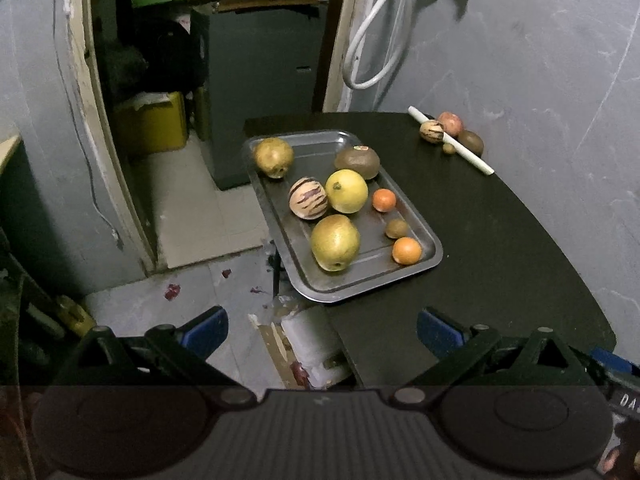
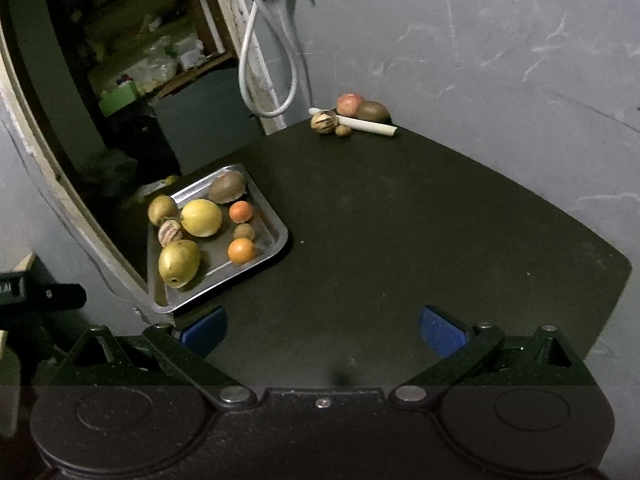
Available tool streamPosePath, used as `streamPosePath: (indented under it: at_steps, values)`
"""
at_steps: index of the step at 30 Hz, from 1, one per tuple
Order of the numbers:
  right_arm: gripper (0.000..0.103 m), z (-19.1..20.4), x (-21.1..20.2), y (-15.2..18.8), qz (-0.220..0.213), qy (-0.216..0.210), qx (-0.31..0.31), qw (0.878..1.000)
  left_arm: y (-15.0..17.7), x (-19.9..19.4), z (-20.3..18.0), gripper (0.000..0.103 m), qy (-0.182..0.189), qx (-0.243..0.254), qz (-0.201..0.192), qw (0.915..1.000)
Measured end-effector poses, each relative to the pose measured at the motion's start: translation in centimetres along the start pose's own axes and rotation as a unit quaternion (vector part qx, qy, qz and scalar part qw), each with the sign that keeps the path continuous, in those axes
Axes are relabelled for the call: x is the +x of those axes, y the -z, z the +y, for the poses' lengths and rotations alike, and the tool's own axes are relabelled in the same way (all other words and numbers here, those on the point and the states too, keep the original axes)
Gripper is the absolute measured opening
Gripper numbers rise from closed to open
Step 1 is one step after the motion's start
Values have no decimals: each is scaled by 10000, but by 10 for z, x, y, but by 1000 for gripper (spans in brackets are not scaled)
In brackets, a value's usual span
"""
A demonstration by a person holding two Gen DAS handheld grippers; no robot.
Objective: Organize fruits
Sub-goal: 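Lift both tools away from the tray and move toward the remaining fruits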
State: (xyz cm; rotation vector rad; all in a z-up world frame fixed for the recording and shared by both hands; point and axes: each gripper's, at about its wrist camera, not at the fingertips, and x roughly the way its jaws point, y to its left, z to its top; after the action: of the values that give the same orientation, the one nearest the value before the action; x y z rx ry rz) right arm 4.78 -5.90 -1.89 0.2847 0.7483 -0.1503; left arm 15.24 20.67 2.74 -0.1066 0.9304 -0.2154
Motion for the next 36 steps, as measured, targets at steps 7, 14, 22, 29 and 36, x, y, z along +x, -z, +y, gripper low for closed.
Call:
streamPosePath:
  at_steps: [7,14,22,29,36]
  values:
    - [102,49,17,5,-96,582,477,9971,-31,22,51,102,636,396,33,9972]
    - [102,132,33,-7,-312,954,707,9924,-76,44,128,102,972,645,1,9932]
    - [102,177,42,-31,-499,1300,508,9889,-130,74,165,102,1258,689,88,9896]
    - [102,161,67,-59,-502,1189,377,9909,-187,114,162,102,1597,1046,105,9816]
    - [102,133,109,-111,-243,914,-853,9919,-270,167,115,102,2197,2166,-266,9508]
